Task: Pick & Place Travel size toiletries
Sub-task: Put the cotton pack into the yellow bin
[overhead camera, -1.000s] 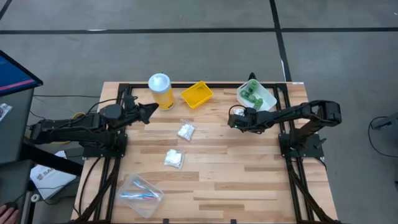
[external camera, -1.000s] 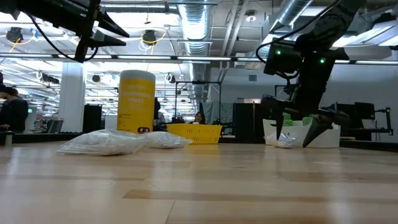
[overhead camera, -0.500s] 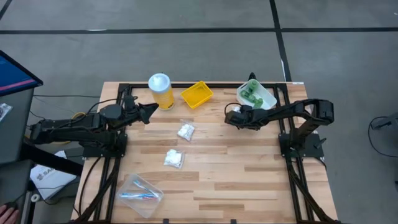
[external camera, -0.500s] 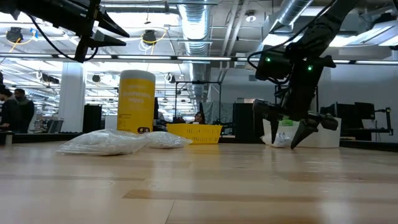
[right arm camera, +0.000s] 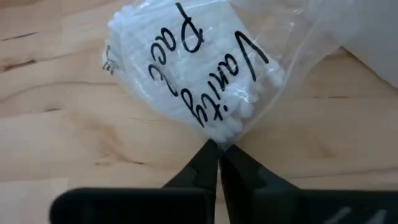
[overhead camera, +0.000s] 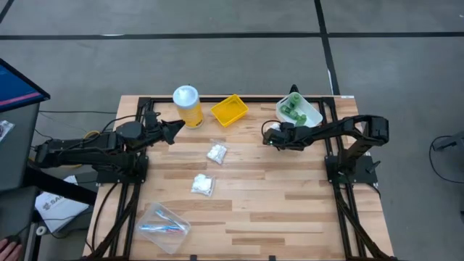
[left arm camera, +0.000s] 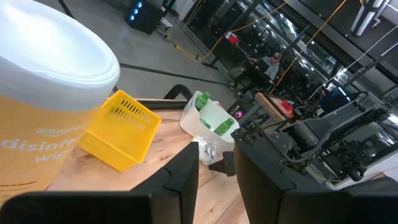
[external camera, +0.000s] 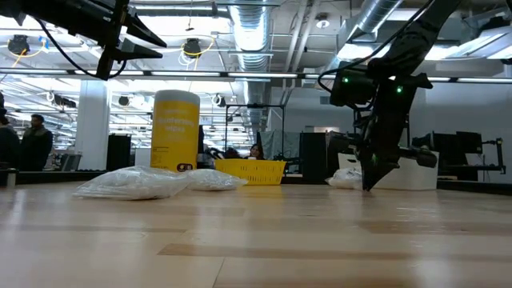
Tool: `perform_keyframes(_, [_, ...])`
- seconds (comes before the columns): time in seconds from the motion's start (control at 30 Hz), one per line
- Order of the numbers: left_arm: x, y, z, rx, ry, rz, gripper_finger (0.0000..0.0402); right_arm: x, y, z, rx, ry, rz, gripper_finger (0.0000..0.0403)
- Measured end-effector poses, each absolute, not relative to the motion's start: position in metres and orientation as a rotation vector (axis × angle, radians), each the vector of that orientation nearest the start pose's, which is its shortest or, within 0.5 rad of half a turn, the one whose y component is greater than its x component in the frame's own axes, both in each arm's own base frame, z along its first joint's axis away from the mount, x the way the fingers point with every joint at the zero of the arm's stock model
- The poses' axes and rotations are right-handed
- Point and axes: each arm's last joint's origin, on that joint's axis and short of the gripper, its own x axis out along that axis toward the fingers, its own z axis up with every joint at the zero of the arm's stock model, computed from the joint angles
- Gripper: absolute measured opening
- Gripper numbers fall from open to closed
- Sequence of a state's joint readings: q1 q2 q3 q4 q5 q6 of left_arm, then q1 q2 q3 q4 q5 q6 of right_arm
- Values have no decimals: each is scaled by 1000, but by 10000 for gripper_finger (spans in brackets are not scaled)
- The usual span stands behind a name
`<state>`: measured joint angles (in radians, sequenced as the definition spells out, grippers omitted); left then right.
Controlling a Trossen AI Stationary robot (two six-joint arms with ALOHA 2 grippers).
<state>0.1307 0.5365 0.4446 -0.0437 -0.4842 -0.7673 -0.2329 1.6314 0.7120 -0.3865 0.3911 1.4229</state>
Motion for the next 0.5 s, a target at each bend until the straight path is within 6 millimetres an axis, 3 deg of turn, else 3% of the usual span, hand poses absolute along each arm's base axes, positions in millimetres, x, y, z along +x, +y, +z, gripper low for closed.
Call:
perform_keyframes(0.27, [132, 31, 263, -717, -108, 634, 100, 253, -68, 125, 1054, 740, -1256, 2])
perform_keyframes(0.5, [132, 31, 263, -718, -110, 633, 100, 281, -68, 183, 976, 628, -1066, 1])
